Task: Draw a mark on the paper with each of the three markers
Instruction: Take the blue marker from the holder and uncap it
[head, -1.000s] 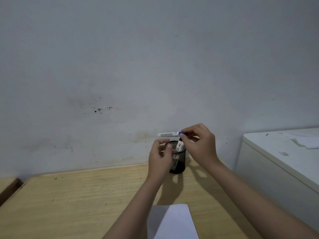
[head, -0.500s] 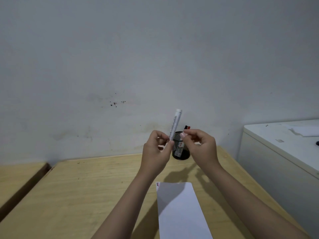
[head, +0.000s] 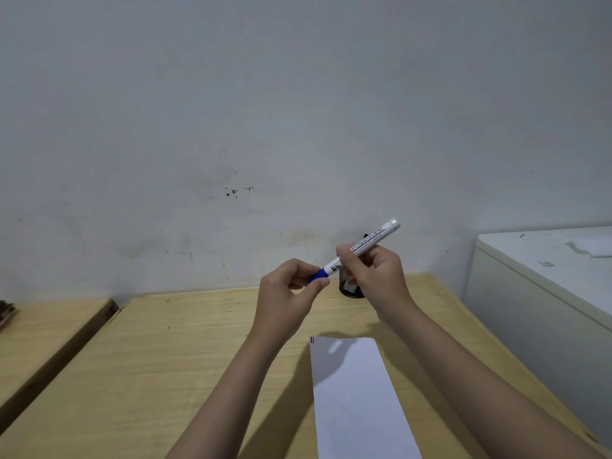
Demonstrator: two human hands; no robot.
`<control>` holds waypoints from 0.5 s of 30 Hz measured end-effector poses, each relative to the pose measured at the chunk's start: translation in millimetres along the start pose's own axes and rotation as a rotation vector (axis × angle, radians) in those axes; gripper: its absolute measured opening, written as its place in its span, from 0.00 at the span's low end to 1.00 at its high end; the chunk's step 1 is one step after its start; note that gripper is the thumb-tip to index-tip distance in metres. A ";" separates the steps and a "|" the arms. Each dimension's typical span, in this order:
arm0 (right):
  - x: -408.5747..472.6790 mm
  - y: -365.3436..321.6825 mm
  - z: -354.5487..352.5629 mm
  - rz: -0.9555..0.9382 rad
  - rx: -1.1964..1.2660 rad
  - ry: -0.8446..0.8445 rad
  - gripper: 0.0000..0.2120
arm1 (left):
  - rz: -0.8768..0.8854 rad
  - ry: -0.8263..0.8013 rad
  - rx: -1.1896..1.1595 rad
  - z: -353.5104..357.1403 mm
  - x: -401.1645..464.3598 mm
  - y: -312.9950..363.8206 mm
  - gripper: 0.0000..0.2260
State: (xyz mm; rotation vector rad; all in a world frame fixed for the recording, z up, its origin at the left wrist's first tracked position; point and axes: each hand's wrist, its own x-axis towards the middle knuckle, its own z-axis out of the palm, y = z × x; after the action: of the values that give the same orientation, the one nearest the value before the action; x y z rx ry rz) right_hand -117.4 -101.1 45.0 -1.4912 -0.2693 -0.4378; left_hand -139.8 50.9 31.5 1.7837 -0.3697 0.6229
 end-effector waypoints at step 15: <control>4.1 -3.9 -16.2 -0.061 0.128 -0.061 0.09 | -0.205 -0.203 -0.017 -19.7 -2.7 -25.6 0.08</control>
State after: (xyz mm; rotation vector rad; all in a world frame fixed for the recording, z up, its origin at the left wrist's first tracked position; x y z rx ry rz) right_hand -117.0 -117.7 49.2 -1.3752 -0.3846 -0.4166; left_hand -132.5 77.1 13.8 1.8453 -0.3229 0.2945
